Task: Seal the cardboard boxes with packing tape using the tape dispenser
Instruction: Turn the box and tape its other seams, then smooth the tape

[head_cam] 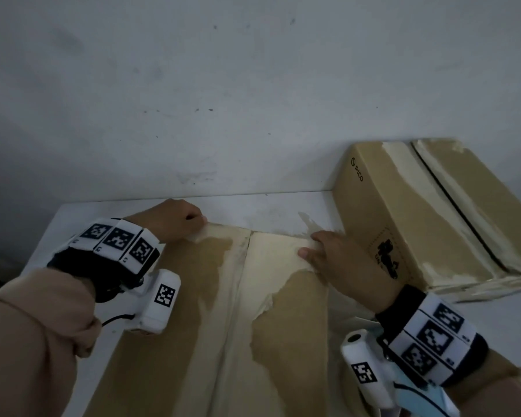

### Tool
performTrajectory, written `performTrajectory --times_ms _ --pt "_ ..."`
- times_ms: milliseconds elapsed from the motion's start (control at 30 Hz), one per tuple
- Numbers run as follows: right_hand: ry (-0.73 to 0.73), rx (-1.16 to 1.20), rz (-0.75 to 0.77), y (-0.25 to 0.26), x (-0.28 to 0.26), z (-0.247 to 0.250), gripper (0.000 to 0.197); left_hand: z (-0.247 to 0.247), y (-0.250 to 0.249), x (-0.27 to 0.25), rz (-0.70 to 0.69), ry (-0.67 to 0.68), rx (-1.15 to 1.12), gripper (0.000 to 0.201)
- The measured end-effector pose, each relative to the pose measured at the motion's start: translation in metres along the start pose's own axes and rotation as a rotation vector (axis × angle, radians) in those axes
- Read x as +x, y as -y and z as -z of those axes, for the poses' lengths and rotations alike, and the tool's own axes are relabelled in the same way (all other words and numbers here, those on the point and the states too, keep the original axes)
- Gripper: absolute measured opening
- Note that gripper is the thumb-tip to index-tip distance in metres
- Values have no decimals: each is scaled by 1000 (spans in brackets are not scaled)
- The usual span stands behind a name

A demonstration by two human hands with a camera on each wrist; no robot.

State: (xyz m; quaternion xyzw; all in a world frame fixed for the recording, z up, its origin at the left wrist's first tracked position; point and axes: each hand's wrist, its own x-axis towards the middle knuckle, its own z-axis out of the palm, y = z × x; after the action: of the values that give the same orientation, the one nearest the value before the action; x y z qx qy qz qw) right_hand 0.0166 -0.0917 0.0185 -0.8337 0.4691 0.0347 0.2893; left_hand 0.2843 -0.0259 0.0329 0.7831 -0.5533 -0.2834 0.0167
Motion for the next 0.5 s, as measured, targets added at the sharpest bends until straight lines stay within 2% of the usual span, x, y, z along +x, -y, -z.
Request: performTrajectory --times_ms 167,300,433,500 --pt "156 3 98 -4 7 15 42 0 2 3 -47 -11 -19 32" --pt "233 51 90 -16 20 18 41 -1 5 3 -88 -22 -94 33" --pt "369 339 11 -24 19 16 69 -1 2 -1 -123 -36 -159 42" --pt "355 397 23 -30 13 14 86 -1 -3 -4 -142 -107 -253 47"
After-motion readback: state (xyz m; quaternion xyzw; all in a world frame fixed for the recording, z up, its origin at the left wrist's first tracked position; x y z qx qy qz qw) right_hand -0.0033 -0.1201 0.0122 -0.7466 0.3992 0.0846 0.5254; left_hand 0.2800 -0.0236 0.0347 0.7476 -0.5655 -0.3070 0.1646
